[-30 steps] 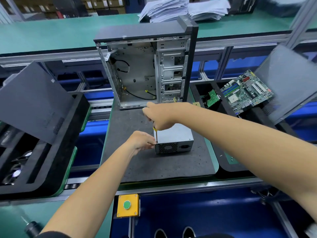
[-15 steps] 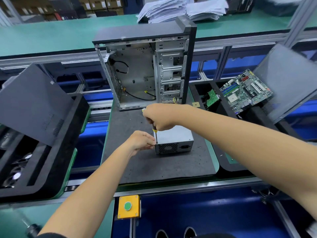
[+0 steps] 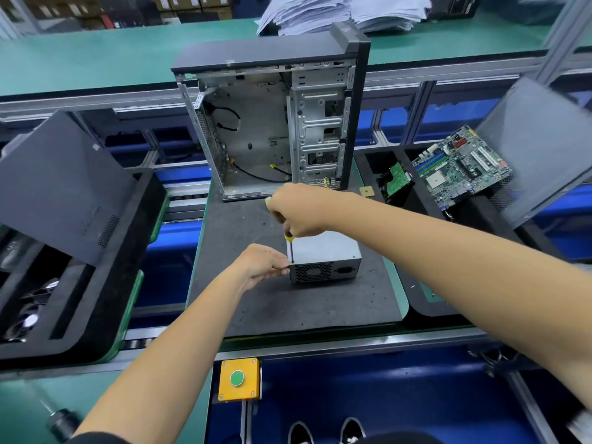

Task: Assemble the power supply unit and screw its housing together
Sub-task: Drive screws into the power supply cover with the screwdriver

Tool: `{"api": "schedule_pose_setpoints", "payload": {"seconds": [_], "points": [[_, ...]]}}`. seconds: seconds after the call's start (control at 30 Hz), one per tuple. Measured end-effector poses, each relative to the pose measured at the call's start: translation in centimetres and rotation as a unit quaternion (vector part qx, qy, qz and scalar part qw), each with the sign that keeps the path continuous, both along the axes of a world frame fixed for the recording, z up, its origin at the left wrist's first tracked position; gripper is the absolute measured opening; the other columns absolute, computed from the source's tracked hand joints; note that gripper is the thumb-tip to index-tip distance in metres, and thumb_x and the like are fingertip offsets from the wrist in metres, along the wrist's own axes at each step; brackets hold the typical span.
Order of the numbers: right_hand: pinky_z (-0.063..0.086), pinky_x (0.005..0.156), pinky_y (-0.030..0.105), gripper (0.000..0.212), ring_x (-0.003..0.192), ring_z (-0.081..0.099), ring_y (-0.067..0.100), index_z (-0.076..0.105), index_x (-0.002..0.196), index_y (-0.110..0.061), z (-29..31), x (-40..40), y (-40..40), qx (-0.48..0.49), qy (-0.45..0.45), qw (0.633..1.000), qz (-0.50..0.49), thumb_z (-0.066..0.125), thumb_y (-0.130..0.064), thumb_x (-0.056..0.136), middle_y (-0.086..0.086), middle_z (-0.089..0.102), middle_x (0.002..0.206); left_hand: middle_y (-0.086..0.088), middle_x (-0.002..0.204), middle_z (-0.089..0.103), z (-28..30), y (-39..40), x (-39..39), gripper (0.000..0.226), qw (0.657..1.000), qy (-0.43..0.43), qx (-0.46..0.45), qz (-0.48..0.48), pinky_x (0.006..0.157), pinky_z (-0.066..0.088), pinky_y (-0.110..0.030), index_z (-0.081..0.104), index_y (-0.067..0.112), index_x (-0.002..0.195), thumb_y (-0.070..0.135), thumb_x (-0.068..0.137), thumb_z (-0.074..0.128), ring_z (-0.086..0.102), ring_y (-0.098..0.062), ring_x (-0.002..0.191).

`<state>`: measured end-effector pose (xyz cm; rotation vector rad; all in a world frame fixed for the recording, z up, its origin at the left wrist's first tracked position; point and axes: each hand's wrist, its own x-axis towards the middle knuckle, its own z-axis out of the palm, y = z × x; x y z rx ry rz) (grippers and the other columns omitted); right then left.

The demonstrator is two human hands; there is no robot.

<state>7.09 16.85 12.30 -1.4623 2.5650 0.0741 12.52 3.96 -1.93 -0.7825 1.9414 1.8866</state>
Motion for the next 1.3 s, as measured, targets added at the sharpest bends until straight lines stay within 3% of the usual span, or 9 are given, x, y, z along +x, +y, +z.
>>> {"api": "schedule_pose_setpoints", "payload": {"seconds": [0.13,0.27,0.47,0.6,0.77,0.9,1.0,1.1,1.3], "points": [[0.025,0.046,0.027,0.021,0.063,0.046,0.025,0.046,0.083,-0.01,-0.6,0.1,-0.6,-0.009,0.052,0.998,-0.039,0.053,-0.027,0.092,0.002,0.034,0.068,-0.023,0.094,0.069,-0.5,-0.2,-0.4,0.013,1.0,-0.005,-0.003,0.008,0.068,0.058,-0.024,0.066,-0.013,0.093,-0.006,0.081,0.066,0.071,-0.028,0.077],[0.023,0.046,0.026,0.04,0.054,0.036,0.018,0.036,0.066,-0.011,-0.7,-0.4,-0.1,0.023,0.07,0.995,-0.07,0.043,-0.034,0.098,0.003,0.036,0.067,-0.015,0.097,0.073,-0.7,-0.1,0.0,0.015,0.998,-0.041,0.004,-0.041,0.074,0.056,-0.023,0.068,-0.001,0.099,0.007,0.088,0.062,0.073,-0.019,0.084],[0.041,0.058,0.039,0.02,0.084,0.057,0.034,0.056,0.1,0.004,-0.3,-0.3,-0.1,0.03,-0.029,0.998,-0.039,0.054,-0.008,0.084,0.021,0.063,0.098,-0.01,0.122,0.062,-2.1,0.4,0.9,0.034,0.989,-0.066,0.122,-0.041,0.097,0.046,-0.032,0.055,0.003,0.125,0.024,0.099,0.052,0.058,-0.02,0.111],[0.039,0.053,0.03,0.014,0.091,0.061,0.031,0.062,0.09,0.001,-0.7,-0.3,-0.6,0.007,0.01,0.999,-0.031,0.06,-0.01,0.082,0.02,0.065,0.092,-0.01,0.119,0.062,-2.6,0.4,0.9,0.035,0.99,-0.05,0.126,-0.047,0.103,0.042,-0.033,0.059,0.009,0.118,0.036,0.097,0.052,0.055,-0.021,0.117],[0.025,0.039,0.022,0.034,0.051,0.045,0.009,0.059,0.069,-0.005,-0.9,-0.7,-0.4,0.024,0.024,0.998,-0.05,0.061,-0.033,0.088,0.012,0.065,0.067,-0.01,0.104,0.069,-2.8,0.2,0.6,0.023,0.991,-0.037,0.116,-0.049,0.093,0.047,-0.03,0.066,0.011,0.104,0.031,0.094,0.059,0.063,-0.019,0.104],[0.033,0.046,0.026,0.03,0.059,0.049,0.017,0.057,0.081,-0.003,-0.4,-1.0,-0.3,0.05,-0.013,0.997,-0.064,0.054,-0.031,0.09,0.016,0.066,0.081,-0.013,0.101,0.071,-2.4,-0.2,0.2,0.023,0.992,-0.049,0.105,-0.054,0.081,0.051,-0.029,0.067,0.008,0.105,0.027,0.093,0.06,0.066,-0.023,0.098],[0.029,0.048,0.028,0.009,0.062,0.045,0.027,0.047,0.086,-0.003,0.3,-0.9,-0.4,0.058,-0.067,0.995,-0.044,0.052,-0.009,0.082,0.017,0.053,0.082,-0.015,0.1,0.07,-2.2,-0.2,0.0,0.019,0.991,-0.061,0.111,-0.039,0.085,0.05,-0.032,0.066,0.007,0.105,0.021,0.094,0.058,0.065,-0.025,0.095],[0.027,0.047,0.028,0.008,0.07,0.053,0.031,0.055,0.085,0.0,0.3,-0.4,-0.4,0.027,-0.014,0.999,-0.025,0.055,-0.008,0.082,0.019,0.057,0.085,-0.014,0.1,0.07,-2.2,-0.2,0.1,0.02,0.992,-0.062,0.103,-0.045,0.087,0.05,-0.032,0.066,0.006,0.105,0.022,0.094,0.058,0.066,-0.024,0.098],[0.026,0.044,0.027,0.031,0.052,0.038,0.016,0.038,0.066,-0.011,-0.1,-0.1,-0.5,0.046,0.073,0.995,-0.044,0.05,-0.02,0.093,0.003,0.038,0.066,-0.018,0.114,0.067,-1.9,-0.1,0.1,0.023,0.993,-0.076,0.086,-0.036,0.085,0.05,-0.031,0.065,0.008,0.11,0.022,0.093,0.06,0.065,-0.026,0.105]]}}
